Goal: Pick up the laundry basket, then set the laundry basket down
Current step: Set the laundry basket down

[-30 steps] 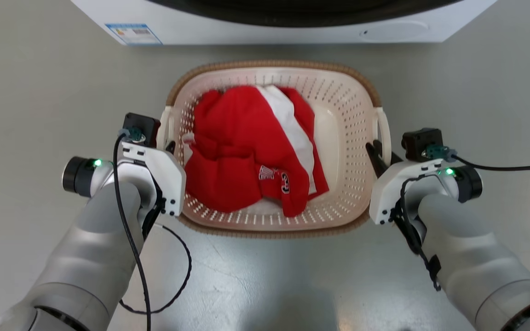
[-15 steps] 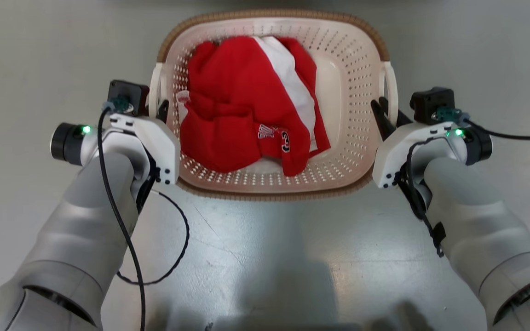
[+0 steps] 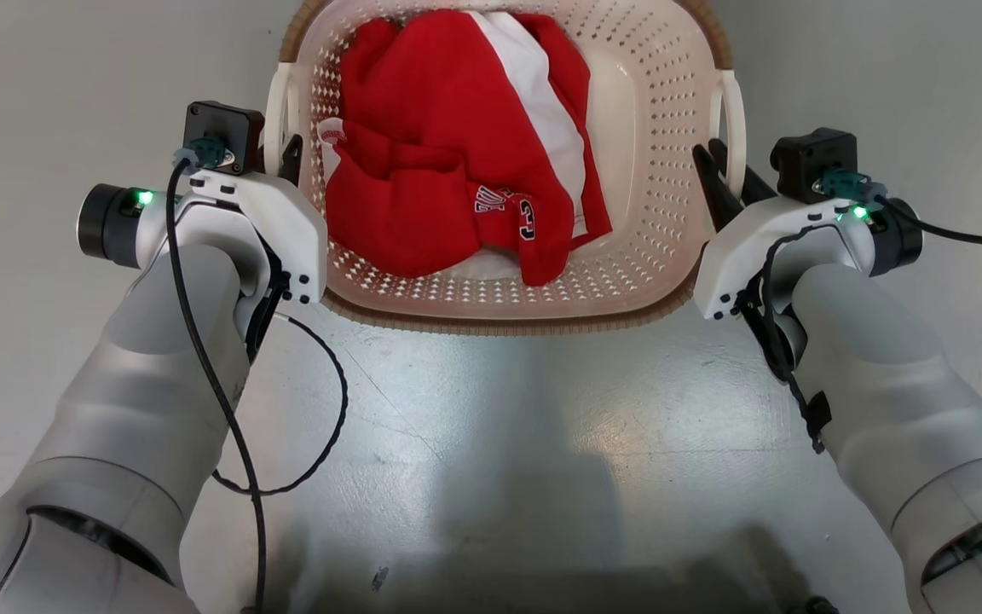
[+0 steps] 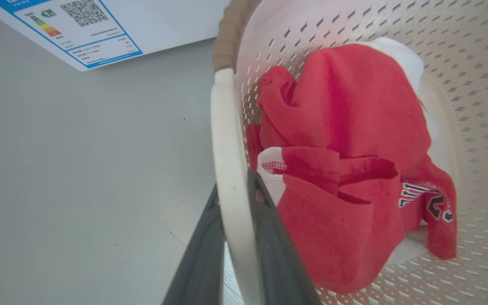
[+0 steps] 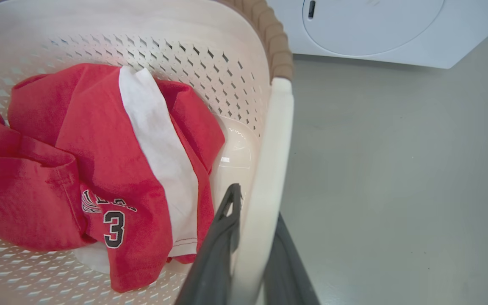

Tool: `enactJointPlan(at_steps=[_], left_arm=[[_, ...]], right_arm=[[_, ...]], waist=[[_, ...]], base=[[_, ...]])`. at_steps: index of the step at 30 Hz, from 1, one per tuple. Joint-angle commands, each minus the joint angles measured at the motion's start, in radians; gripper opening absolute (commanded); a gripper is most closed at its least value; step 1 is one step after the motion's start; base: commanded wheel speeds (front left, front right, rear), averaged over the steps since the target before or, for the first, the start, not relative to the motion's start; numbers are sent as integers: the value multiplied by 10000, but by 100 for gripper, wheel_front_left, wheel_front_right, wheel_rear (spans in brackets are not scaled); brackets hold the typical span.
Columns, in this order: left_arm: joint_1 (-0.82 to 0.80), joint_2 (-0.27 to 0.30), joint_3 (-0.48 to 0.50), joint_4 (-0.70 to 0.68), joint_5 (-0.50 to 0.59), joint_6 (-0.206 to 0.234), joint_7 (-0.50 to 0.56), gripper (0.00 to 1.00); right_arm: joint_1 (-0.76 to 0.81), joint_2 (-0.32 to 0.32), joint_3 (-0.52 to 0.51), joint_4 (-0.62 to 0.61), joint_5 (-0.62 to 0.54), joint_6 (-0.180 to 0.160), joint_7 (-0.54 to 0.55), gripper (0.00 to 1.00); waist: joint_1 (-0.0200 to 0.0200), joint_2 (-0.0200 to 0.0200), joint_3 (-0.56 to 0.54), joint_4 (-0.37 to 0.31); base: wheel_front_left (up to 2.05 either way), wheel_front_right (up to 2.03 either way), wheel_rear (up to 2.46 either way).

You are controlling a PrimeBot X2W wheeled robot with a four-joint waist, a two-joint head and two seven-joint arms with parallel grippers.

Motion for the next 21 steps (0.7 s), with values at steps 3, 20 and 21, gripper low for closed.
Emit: enactJointPlan(at_steps=[3, 20, 21], left_arm=[[-254, 385, 186, -196, 177, 100, -223, 0], [-22, 216, 425, -130, 34, 191, -161, 100], [-8, 189, 464, -96, -24, 199, -148, 100]], right_arm=[[418, 214, -217, -296, -565, 73, -48, 0], [633, 256, -1708, -547, -2072, 73, -49, 100], [638, 257, -1815, -494, -2164, 73, -49, 100]], waist=[[0, 0, 126, -7], [0, 0, 251, 21], [0, 0, 262, 21]], base=[[0, 0, 0], [0, 0, 0], [0, 0, 0]])
